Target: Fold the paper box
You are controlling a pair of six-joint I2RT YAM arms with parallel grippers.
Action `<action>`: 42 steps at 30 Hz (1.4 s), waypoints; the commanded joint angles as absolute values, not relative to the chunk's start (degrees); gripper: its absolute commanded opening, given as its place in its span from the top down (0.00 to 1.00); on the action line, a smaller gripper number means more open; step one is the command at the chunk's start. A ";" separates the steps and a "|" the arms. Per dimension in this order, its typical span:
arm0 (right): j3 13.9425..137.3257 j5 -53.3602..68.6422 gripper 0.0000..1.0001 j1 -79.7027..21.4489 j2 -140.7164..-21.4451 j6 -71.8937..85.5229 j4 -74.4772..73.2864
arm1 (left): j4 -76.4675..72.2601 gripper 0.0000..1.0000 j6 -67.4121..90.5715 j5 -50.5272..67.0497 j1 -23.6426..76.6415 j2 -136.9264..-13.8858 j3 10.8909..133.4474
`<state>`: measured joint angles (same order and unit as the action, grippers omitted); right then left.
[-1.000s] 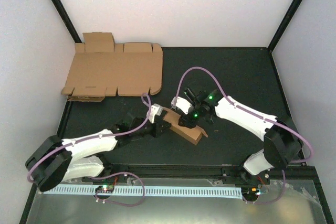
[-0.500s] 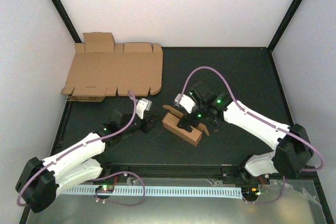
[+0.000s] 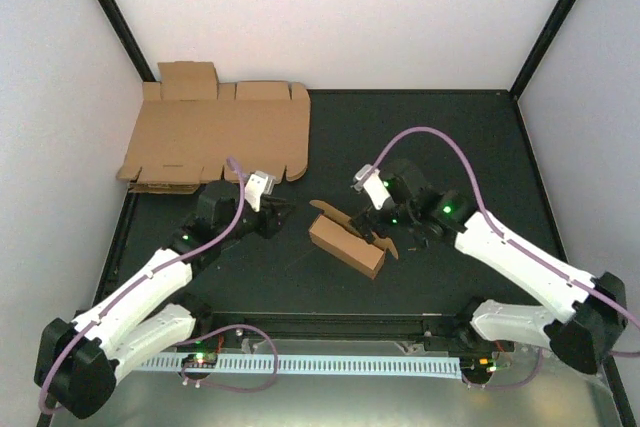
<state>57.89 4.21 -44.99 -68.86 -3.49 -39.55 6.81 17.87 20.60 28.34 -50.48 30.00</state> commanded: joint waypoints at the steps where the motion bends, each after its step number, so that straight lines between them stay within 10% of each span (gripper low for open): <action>1: 55.46 -9.47 0.01 -45.27 -64.18 9.89 -36.56 | 6.39 0.63 15.47 25.07 27.48 -50.62 32.72; 13: 56.37 2.86 0.01 -45.01 -68.49 9.32 -42.48 | 2.50 0.36 15.20 26.98 26.85 -56.88 32.65; 42: 61.35 5.81 0.13 -45.02 -78.33 6.27 -41.23 | -13.33 0.48 28.16 32.40 30.75 -71.75 25.25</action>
<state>60.34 2.98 -44.93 -77.91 8.08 -40.53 -7.49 25.98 31.31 30.48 -69.34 24.86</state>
